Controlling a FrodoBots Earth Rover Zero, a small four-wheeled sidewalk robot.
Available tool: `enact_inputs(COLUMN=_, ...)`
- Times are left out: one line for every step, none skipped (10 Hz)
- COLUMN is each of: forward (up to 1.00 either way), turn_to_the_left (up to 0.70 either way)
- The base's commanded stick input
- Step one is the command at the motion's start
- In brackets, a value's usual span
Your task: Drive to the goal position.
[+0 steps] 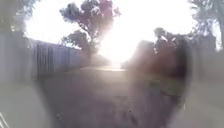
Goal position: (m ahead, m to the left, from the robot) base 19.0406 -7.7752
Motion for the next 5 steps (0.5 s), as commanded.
enact_inputs(forward=1.00, turn_to_the_left=0.00)
enact_inputs(forward=1.00, turn_to_the_left=0.00)
enact_inputs(forward=1.00, turn_to_the_left=0.00)
enact_inputs(forward=1.00, turn_to_the_left=0.00)
enact_inputs(forward=1.00, turn_to_the_left=0.00)
